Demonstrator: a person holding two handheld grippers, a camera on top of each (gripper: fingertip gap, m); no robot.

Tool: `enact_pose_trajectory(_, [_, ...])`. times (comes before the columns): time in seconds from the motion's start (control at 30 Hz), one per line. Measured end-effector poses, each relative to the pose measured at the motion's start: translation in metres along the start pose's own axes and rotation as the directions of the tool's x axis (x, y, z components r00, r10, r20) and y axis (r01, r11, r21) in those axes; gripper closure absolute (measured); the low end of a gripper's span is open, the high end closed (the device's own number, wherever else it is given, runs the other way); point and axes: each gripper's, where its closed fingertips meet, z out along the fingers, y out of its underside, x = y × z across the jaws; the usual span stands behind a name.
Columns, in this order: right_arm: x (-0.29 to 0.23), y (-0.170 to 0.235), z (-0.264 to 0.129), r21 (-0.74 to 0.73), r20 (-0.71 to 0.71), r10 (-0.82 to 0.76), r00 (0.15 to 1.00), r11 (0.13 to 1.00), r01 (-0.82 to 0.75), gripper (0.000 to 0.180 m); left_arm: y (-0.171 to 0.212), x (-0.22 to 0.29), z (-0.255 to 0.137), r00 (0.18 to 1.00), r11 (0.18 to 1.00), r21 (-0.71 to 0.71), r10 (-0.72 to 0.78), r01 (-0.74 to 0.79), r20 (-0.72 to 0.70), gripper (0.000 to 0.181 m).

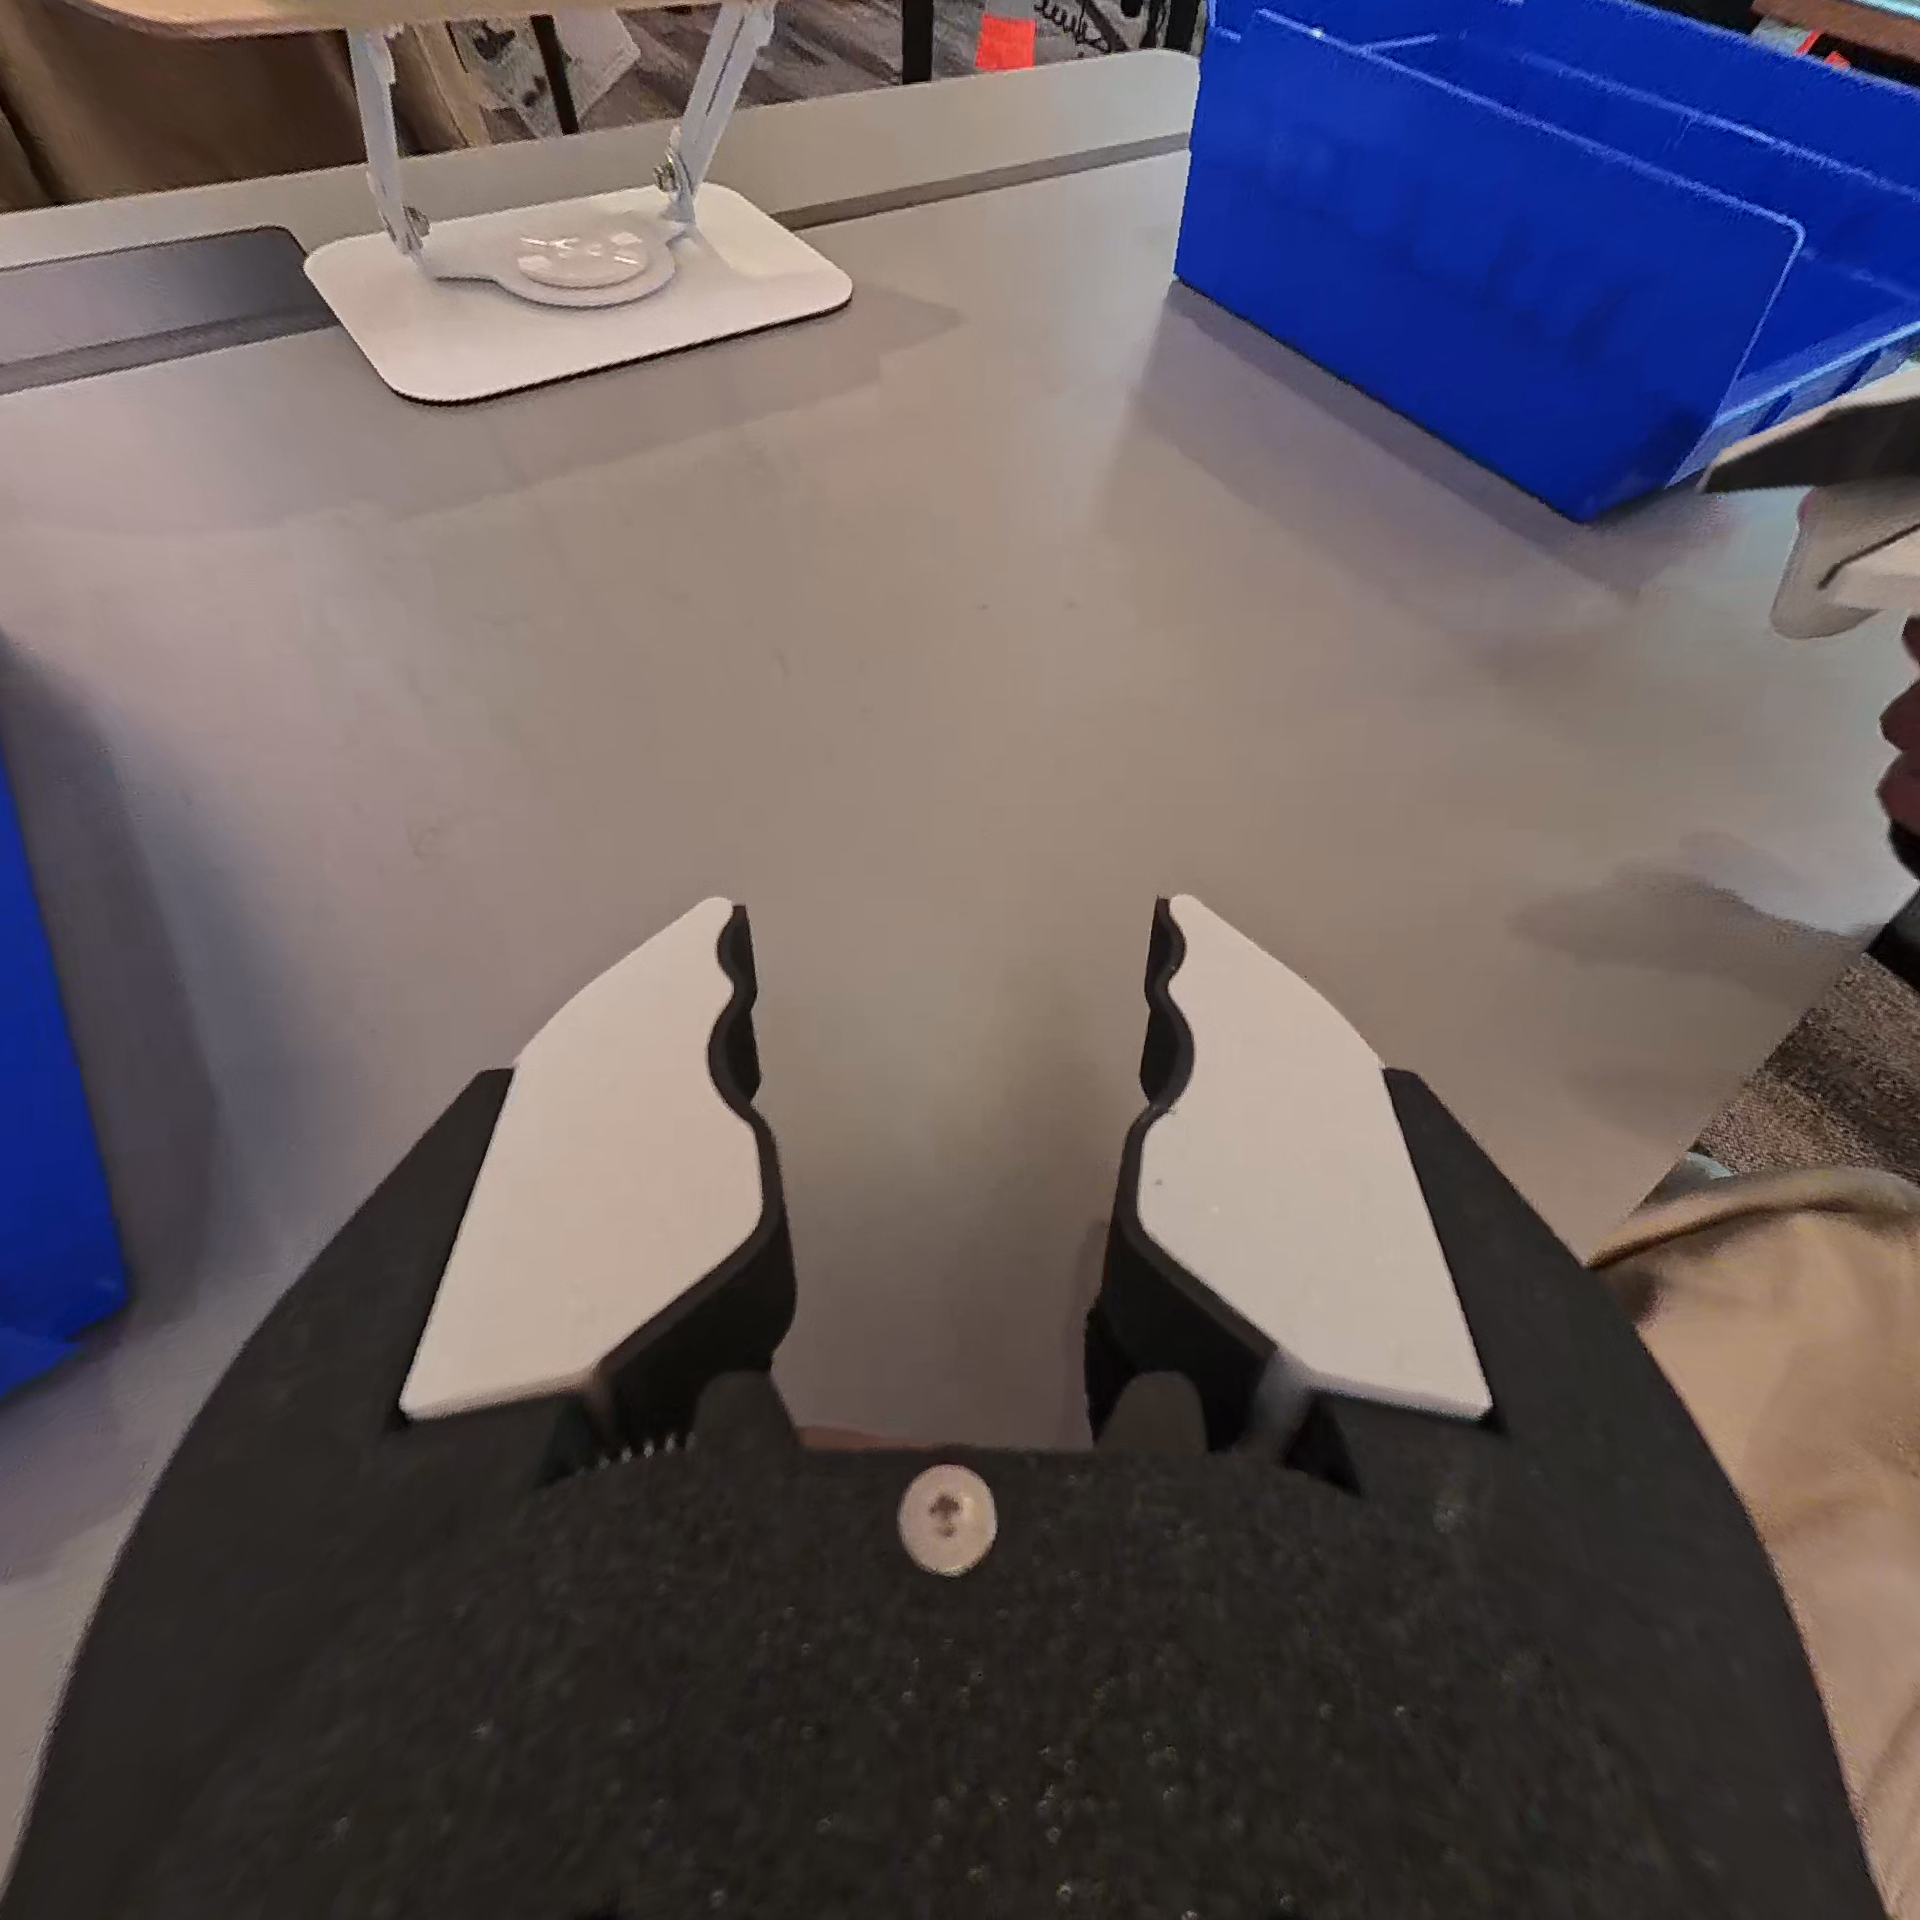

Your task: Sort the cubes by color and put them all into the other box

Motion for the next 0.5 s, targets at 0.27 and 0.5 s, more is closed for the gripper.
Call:
enact_pose_trajectory(0.27, [0.024, 0.016, -0.004, -0.123, -0.151, -0.231, 0.961, 0.969, 0.214, 0.143, 0.005, 0.006, -0.006, 0.998, 0.999, -0.042, -0.007, 0.004, -0.063, 0.108])
enact_pose_trajectory(0.5, [0.026, 0.013, -0.006, -0.106, -0.122, -0.155, 0.980, 0.984, 0.142, 0.145, -0.016, -0.096, -0.081, 0.987, 0.982, -0.187, -0.004, 0.034, 0.158, 0.108])
